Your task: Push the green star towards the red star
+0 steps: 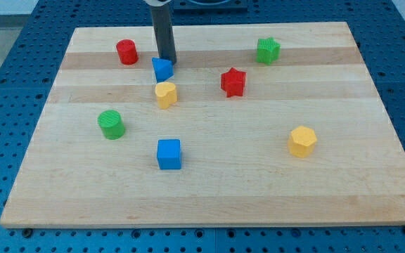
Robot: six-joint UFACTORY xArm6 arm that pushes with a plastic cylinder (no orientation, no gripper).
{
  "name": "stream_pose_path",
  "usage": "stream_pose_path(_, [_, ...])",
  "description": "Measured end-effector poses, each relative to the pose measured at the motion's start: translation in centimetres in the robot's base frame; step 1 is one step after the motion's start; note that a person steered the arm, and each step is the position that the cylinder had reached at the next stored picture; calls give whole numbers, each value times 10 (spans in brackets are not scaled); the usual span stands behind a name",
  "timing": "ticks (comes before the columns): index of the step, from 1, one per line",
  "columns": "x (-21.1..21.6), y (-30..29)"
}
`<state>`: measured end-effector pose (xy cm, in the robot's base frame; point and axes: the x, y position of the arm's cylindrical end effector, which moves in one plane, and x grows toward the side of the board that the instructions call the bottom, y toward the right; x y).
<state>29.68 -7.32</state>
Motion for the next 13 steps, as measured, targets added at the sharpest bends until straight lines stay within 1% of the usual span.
stream_pose_path(1, [-17,69])
stream_pose_path(2, [-20,93])
stream_pose_path(3, [-25,99])
stream_pose_path(4, [-35,154])
stream_pose_path(5, [-37,190])
stream_pose_path(7, [-55,215])
stream_pose_path(8, [-61,244])
stream_pose_path(9, [-64,254])
stream_pose_path(10, [-64,254])
stream_pose_path(12, [-49,254])
stream_pose_path(13, [-47,241])
